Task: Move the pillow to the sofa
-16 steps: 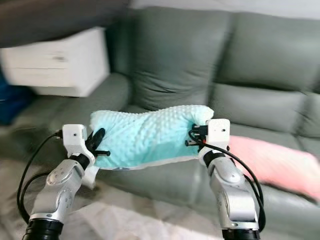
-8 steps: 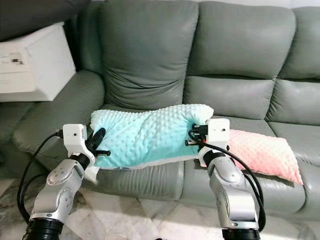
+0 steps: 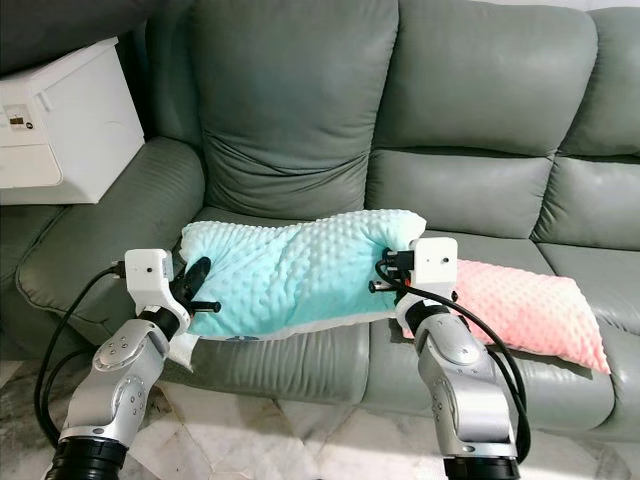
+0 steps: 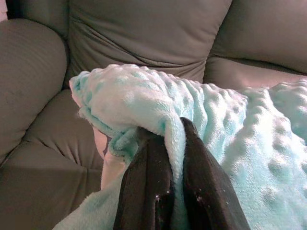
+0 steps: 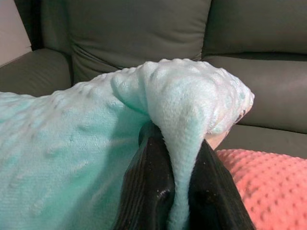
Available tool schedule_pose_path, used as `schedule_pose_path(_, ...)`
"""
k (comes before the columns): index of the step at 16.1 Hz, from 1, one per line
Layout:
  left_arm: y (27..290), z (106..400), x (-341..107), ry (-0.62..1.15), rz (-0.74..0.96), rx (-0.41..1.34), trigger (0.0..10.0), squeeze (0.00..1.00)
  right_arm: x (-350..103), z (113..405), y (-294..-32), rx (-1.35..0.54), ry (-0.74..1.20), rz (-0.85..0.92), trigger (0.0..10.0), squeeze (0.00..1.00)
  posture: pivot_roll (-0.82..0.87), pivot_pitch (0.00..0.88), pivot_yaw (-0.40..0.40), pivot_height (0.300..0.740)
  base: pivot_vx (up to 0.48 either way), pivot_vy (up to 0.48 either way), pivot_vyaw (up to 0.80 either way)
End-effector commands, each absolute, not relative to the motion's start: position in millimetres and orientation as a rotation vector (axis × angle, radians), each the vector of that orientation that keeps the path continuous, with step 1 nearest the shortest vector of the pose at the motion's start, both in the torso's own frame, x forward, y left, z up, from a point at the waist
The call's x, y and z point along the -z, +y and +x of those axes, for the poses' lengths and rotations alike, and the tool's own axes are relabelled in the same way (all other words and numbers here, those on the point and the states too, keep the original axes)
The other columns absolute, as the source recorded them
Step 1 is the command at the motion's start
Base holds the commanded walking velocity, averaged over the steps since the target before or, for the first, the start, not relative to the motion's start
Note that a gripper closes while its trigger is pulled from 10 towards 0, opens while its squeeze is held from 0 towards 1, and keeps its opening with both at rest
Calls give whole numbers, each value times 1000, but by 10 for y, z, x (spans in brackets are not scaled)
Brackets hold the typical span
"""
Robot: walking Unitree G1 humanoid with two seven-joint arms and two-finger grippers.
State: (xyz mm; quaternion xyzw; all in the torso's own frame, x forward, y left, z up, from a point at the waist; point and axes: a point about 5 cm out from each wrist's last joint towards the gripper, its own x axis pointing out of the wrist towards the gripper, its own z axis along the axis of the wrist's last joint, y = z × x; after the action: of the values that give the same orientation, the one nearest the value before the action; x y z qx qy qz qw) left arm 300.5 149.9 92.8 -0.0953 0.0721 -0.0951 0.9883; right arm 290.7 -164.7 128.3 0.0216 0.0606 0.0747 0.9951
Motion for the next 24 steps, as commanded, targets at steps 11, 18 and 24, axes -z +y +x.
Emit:
schedule_pose_path(11, 1472, 2978, -926, 144, -201, 231, 10000, 0, -1381, 2895, -1657, -144, 78, 38, 10000, 0, -185, 14, -7, 740, 225, 0, -268)
schedule_pose_path(18, 1452, 2977, -926, 146, -227, 231, 10000, 0, -1374, 2895, -1651, -141, 80, 38, 10000, 0, -182, 17, -6, 740, 223, 0, 0)
schedule_pose_path(24, 1391, 2980, -922, 178, -253, 240, 10000, 0, -1367, 2888, -1651, -138, 83, 39, 10000, 0, -182, 19, -5, 740, 0, 0, 0)
